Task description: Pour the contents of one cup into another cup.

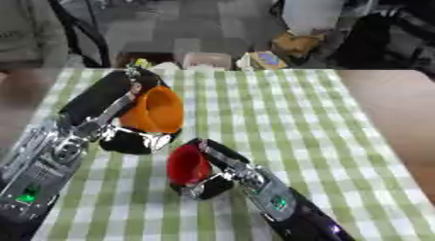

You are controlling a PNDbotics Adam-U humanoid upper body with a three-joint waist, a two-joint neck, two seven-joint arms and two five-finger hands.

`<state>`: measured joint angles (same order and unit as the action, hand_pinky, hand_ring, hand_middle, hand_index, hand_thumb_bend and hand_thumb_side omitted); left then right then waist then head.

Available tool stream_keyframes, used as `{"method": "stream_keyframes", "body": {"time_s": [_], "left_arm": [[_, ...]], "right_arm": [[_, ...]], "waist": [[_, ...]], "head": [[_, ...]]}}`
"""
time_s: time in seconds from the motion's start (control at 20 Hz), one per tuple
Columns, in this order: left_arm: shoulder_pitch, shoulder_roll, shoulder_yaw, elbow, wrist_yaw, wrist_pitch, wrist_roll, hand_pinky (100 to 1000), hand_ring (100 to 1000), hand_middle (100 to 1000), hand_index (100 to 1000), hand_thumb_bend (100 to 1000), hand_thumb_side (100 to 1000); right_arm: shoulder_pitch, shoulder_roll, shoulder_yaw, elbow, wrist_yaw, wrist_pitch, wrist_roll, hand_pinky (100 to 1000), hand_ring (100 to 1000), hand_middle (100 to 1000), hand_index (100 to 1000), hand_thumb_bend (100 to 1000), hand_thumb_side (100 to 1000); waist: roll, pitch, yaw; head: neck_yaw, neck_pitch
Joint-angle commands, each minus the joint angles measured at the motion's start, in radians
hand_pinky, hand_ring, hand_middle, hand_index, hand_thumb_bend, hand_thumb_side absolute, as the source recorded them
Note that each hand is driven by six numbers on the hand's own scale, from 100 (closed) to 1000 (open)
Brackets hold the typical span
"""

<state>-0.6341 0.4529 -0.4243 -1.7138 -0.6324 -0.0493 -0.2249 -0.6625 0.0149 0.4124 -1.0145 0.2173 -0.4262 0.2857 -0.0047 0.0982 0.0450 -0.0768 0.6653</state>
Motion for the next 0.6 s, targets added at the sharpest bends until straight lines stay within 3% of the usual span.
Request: {"method": "stream_keyframes", "body": {"time_s": [0.05, 0.6], "left_arm": [[-0.023, 0.023, 0.0, -0.018, -0.036, -0.01, -0.017, 441, 418, 346, 545, 100, 154], [-0.037, 0.018, -0.014, 0.012, -0.121, -0.048, -0.064, 454, 405, 337, 539, 100, 142]], "right_arm": [[-0.016, 0.004, -0.009, -0.007, 0.002, -0.002, -0.001, 565, 427, 366, 584, 100, 100], [-0.014, 0.008, -0.007, 0.002, -0.021, 0.009, 0.012, 561, 427, 366, 584, 100, 100]], "waist": [[0.004, -0.017, -0.001], [0.005, -0.019, -0.003]], "head": [[-0.002, -0.01], [-0.003, -0.01]]}}
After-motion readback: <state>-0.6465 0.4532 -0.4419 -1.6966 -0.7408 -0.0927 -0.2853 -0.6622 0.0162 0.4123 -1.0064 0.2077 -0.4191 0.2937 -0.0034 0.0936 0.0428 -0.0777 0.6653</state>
